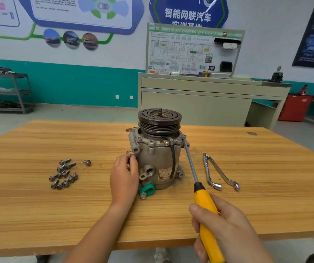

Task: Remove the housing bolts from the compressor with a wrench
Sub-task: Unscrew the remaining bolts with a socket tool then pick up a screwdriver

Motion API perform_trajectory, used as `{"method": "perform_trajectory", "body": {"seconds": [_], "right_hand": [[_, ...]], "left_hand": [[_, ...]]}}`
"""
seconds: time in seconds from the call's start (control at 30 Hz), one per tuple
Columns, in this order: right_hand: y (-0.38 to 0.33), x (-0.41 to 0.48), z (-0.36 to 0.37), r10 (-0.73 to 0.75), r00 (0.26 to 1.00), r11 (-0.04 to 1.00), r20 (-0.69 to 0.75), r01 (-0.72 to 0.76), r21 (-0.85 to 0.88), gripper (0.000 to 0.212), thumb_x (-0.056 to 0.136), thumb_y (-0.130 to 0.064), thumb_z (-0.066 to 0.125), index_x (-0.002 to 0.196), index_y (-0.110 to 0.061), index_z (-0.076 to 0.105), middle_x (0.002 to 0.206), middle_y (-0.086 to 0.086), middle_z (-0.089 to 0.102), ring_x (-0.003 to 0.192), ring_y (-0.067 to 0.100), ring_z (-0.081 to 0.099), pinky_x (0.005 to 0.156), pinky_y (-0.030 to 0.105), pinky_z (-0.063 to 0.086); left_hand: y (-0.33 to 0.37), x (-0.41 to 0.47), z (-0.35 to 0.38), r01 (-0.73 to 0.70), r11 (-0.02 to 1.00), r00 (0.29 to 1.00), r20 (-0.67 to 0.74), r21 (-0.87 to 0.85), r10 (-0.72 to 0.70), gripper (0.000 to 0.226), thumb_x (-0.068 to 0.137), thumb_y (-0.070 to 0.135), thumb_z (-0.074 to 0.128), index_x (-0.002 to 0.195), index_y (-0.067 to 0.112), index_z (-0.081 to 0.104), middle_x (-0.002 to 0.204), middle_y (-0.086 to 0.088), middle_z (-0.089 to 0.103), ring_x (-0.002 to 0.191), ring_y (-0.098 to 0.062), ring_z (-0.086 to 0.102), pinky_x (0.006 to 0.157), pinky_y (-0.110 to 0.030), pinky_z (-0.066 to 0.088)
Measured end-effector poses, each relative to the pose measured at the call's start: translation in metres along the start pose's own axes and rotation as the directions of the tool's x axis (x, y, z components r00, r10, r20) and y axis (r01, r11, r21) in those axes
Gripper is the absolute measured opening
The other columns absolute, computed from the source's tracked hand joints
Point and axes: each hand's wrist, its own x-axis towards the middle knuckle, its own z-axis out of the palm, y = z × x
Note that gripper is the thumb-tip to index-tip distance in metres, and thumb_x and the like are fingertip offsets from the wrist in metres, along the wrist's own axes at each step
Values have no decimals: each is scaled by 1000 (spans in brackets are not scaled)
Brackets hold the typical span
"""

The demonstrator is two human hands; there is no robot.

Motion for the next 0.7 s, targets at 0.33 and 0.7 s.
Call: {"method": "perform_trajectory", "body": {"seconds": [0.33,0.7], "right_hand": [[-1,1,-2,57,998,990,26,-53,-132,72,67,-9,73,131,-20,43,95,16,52,72,29,57,69,34,47],[-10,-1,4,25,996,973,-83,-44,-228,65,74,-19,67,130,-28,36,105,5,61,83,10,56,59,15,38]], "left_hand": [[1,10,1,-26,996,999,21,85,25,35,93,19,47,126,10,55,140,1,42,116,-8,45,93,-31,40],[2,18,11,90,977,995,69,-194,-78,26,97,11,40,92,24,61,82,13,60,77,-4,52,62,-17,36]]}}
